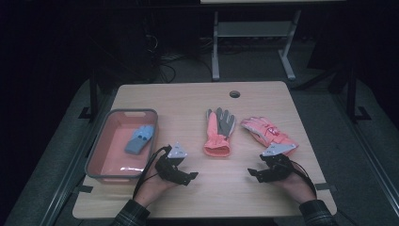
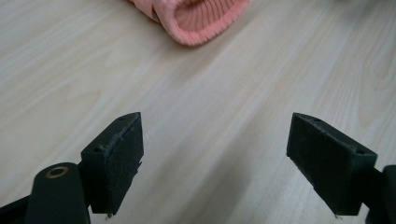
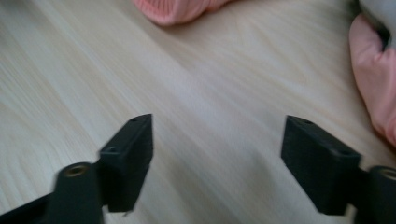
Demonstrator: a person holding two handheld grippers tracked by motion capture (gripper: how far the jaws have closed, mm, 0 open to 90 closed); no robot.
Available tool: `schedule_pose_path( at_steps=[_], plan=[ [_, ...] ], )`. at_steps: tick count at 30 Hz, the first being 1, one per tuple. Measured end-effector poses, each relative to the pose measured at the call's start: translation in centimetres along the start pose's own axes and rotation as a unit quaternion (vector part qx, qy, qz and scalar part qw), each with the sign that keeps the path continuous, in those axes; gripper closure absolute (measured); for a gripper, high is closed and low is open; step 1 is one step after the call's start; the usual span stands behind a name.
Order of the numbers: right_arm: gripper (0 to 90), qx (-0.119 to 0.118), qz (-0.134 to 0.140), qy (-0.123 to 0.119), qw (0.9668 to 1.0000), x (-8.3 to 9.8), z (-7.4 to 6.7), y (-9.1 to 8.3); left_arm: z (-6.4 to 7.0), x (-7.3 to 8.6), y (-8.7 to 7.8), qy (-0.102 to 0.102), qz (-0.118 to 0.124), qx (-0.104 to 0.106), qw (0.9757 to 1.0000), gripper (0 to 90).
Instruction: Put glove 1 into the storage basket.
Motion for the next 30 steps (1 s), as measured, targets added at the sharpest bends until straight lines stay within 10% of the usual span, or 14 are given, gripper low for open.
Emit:
schedule_pose_path(
  at_steps=[16,30],
  plan=[
    [87.2,-0.047,0.045,0.007,0.9979,-6.1,-0.6,0.5,1.0,2.4,1.0,0.030,-0.015,-0.011,0.9994,13.9],
    [89.8,-0.073,0.051,-0.006,0.9960,-10.6,-1.7,4.3,0.9,2.7,1.2,0.032,0.026,-0.005,0.9991,12.5]
  ],
)
Point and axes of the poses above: each handheld gripper's, and its own axes: y roughly forward along the jaws, x roughly out of its underside, z roughly to its right, the point moved 7 cm from there along y, roughly forward along the jaws, and after that the axes turned 1 degree about z, right-handed, at the moved point
